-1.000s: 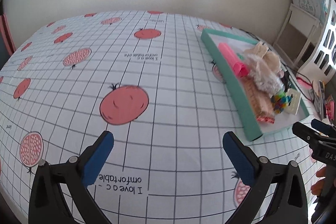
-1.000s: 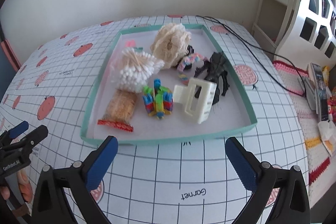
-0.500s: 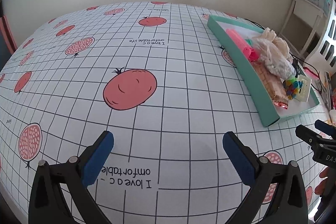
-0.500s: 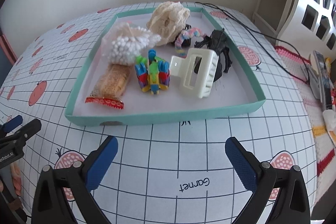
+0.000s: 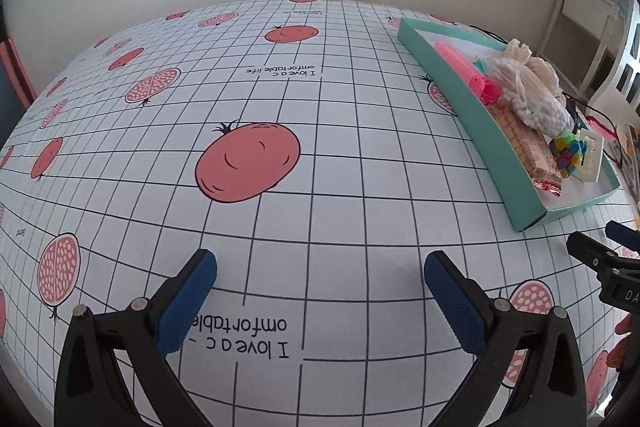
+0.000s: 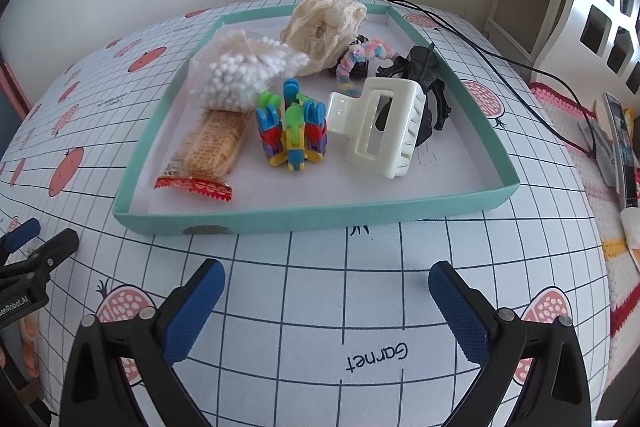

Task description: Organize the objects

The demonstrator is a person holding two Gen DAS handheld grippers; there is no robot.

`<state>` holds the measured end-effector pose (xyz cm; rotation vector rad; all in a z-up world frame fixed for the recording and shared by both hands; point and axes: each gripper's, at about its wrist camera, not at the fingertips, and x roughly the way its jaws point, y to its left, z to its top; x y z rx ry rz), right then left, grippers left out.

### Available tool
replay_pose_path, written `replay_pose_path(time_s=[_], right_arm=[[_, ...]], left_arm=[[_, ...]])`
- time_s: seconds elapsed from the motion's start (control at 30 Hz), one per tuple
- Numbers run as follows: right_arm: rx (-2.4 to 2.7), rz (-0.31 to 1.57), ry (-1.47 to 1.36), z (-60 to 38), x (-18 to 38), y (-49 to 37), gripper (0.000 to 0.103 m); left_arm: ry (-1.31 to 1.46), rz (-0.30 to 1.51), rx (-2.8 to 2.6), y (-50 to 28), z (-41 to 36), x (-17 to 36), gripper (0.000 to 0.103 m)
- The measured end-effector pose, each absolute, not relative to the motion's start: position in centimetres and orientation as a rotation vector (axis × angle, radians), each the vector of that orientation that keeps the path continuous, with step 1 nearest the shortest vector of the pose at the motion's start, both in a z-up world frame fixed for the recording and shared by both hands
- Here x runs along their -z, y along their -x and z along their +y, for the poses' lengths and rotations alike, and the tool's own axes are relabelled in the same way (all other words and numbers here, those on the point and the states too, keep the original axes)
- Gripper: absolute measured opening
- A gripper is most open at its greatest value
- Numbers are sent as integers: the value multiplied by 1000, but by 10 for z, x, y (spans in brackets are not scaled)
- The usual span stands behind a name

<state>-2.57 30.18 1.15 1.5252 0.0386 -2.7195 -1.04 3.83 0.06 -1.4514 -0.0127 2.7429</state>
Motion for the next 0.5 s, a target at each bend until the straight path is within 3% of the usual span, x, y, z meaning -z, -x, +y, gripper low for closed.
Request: replay_pose_path(time_s=[0.5], right_arm=[[2727,47,-1506,300,-9,27,103]], left_arm=[[1433,2,-2783,8,39,1,103]])
